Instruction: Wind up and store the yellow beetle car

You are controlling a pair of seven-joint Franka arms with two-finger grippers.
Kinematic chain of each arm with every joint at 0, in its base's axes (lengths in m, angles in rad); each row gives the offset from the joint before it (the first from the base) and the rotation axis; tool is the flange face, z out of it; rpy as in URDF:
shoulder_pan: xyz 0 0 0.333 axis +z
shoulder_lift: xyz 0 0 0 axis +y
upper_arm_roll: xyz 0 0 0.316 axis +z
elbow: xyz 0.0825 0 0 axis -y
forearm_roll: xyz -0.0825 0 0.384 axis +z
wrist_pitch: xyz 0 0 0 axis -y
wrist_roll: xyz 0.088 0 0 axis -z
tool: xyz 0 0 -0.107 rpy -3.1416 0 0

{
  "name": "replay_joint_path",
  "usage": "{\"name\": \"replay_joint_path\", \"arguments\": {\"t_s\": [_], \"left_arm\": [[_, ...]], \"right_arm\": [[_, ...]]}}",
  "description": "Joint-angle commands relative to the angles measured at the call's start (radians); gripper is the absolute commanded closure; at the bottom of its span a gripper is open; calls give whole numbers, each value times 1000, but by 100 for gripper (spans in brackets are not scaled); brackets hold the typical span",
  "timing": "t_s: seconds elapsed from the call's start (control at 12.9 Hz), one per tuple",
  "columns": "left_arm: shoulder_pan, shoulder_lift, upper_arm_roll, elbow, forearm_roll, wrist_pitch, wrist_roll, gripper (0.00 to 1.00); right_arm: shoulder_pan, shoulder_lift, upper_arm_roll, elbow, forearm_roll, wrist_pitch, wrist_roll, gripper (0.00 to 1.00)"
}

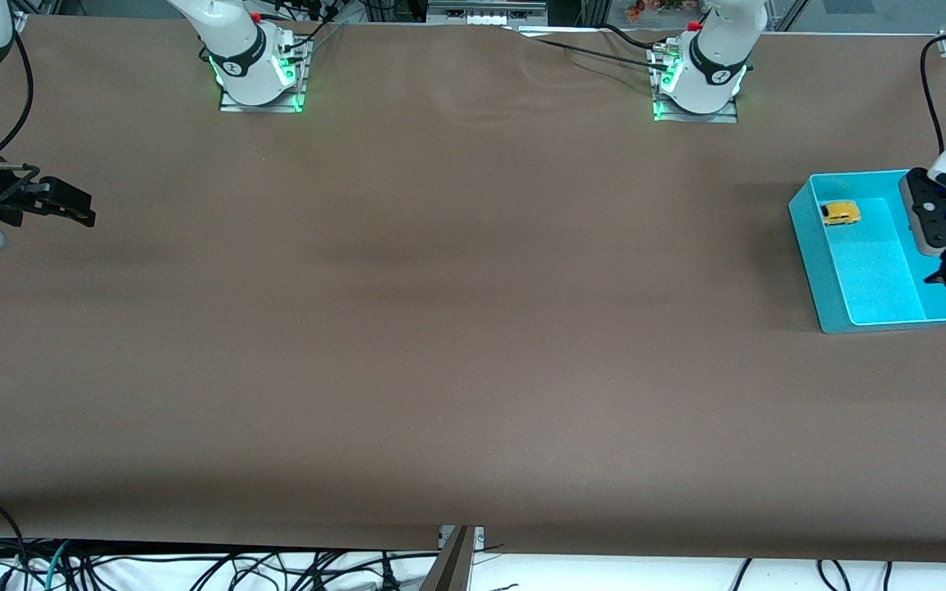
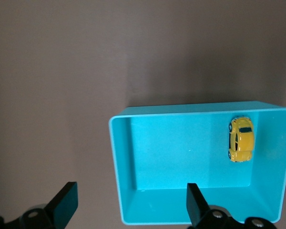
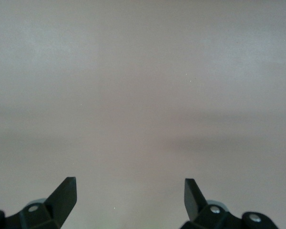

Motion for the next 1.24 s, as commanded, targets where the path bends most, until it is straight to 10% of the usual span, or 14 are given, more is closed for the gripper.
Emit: {"name": "replay_joint_path", "arguments": {"t_s": [0.0, 1.16], "left_arm": [[-28, -4, 9, 50, -103, -37, -149, 0], [-263, -33, 1, 301, -185, -531, -1669, 0]], "right_arm": [[-1, 5, 4, 14, -4, -4, 10, 0], [-4, 5, 4, 14, -4, -1, 7, 0]]}}
